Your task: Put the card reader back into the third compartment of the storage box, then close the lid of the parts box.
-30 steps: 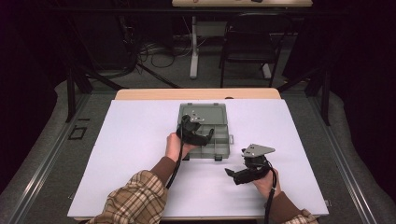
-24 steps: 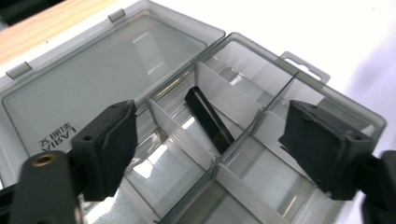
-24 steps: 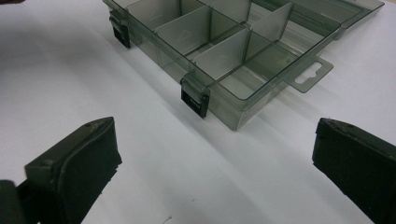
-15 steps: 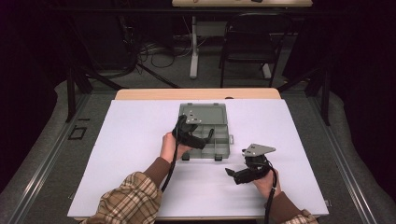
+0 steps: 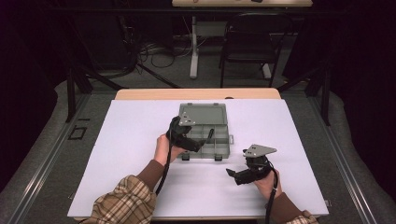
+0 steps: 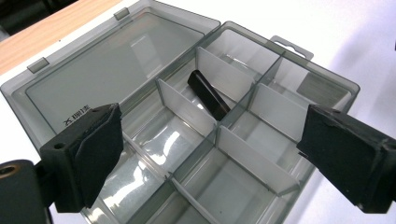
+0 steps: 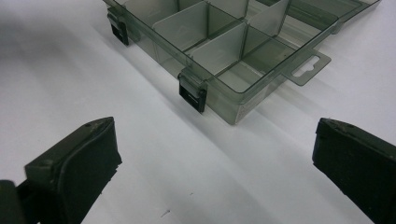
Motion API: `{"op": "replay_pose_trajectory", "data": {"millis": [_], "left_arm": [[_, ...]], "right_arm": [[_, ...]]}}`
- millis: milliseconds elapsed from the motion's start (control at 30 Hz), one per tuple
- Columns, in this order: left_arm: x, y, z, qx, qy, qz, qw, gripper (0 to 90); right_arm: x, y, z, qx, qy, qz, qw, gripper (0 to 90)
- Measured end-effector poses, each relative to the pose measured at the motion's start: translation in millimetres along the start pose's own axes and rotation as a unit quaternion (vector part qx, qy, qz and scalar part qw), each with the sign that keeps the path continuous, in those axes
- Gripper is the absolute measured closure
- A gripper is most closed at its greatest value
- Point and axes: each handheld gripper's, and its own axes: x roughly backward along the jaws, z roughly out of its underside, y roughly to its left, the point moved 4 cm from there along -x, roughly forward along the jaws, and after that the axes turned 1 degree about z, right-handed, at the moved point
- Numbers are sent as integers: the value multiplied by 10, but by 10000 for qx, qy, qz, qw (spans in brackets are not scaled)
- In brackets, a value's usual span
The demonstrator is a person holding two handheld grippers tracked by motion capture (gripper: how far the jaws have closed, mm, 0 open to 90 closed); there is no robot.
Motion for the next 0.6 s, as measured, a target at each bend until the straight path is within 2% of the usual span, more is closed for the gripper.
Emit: {"op": "replay_pose_trajectory", "data": {"millis": [200,467,600], "left_arm": [[-29,-2,92,-51,99,-104,9999,17],[-38,40,187,-59,252,-77,9996,4],[-54,53,215,-183,393,-115,9990,8]], "right_arm": [[23,6,-7,-10,-53,-29,10000,0],[22,6,-4,-13,-53,-49,10000,0],[19,13,-13,15,-60,-36,10000,0]]}}
